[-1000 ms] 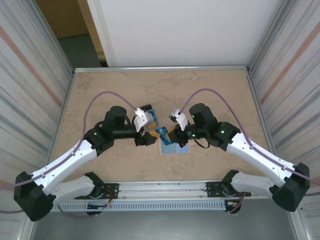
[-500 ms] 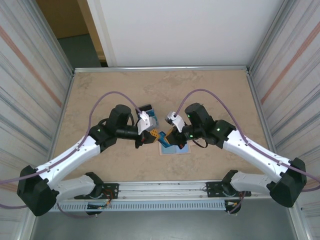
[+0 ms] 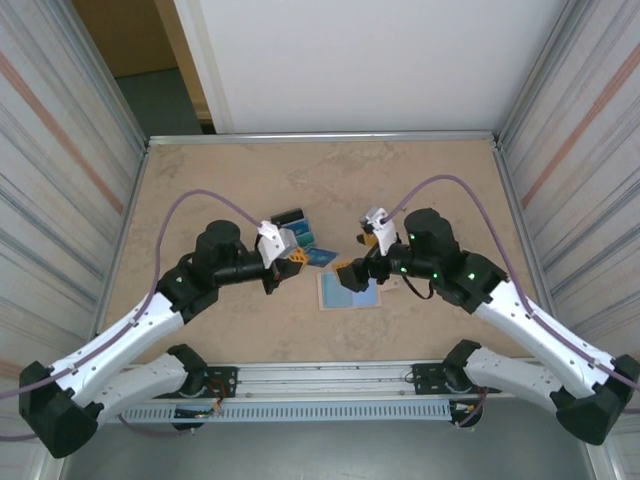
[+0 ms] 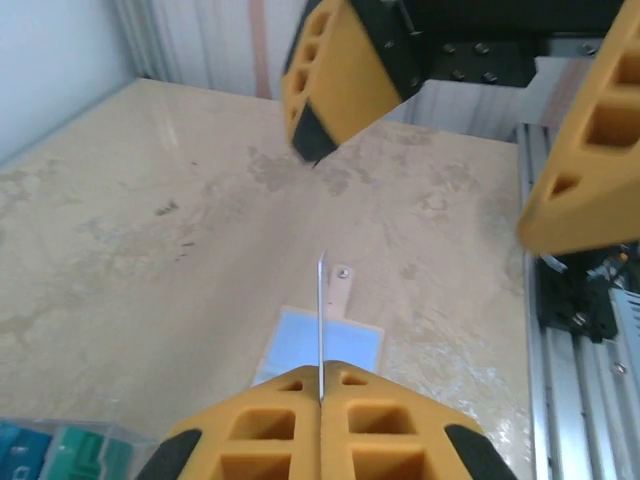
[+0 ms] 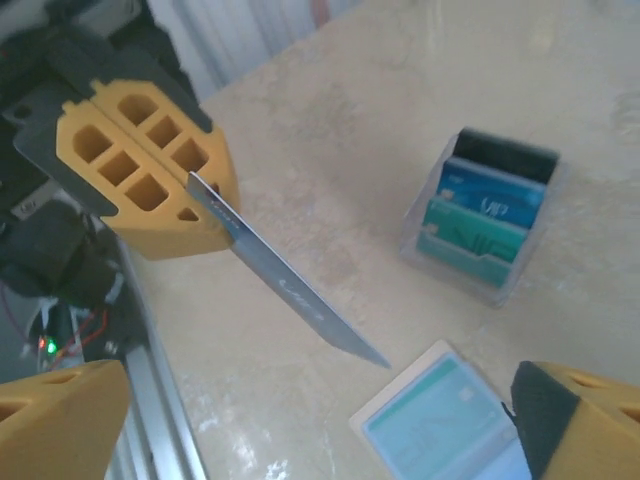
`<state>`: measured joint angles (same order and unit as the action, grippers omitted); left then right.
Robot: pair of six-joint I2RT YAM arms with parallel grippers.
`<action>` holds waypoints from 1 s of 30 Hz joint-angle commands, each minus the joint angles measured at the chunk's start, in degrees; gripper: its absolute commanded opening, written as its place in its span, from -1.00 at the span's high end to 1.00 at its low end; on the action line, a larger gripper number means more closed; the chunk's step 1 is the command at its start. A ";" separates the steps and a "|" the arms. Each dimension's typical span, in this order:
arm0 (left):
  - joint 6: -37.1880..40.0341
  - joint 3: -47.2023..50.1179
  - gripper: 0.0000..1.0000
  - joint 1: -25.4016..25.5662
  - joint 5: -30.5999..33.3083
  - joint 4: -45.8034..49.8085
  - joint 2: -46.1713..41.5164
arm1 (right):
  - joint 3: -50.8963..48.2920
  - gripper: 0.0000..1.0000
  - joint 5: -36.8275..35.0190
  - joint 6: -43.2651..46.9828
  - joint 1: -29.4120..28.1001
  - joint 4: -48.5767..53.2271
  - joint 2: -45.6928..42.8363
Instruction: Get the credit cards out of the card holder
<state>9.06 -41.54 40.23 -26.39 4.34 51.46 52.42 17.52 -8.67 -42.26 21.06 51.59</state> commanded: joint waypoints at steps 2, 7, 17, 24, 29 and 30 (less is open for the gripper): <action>-6.18 2.99 1.00 0.03 6.21 -5.98 -2.88 | -3.05 -0.98 -3.62 -6.86 3.04 -5.63 -5.14; -11.24 5.93 1.00 0.03 10.23 -10.91 -4.71 | -8.30 -0.98 -12.76 -16.21 5.50 -9.88 -10.37; -21.53 11.33 1.00 0.03 12.94 -23.58 -6.46 | -13.01 -0.98 -0.39 -25.47 10.09 -18.94 -6.11; -29.26 12.42 1.00 -0.61 10.97 -29.41 -6.02 | -15.60 -0.77 21.06 -30.61 9.65 -40.08 3.70; -34.74 13.66 1.00 -1.03 8.10 -34.52 -5.47 | -14.59 -0.49 24.85 -31.63 8.14 -47.64 9.20; -35.67 13.86 1.00 -1.03 7.63 -35.29 -5.45 | -14.30 -0.42 25.41 -31.65 7.75 -48.91 10.01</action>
<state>-21.67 -28.75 39.48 -16.53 -24.97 46.19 36.95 37.23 -38.70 -33.67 -18.90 60.47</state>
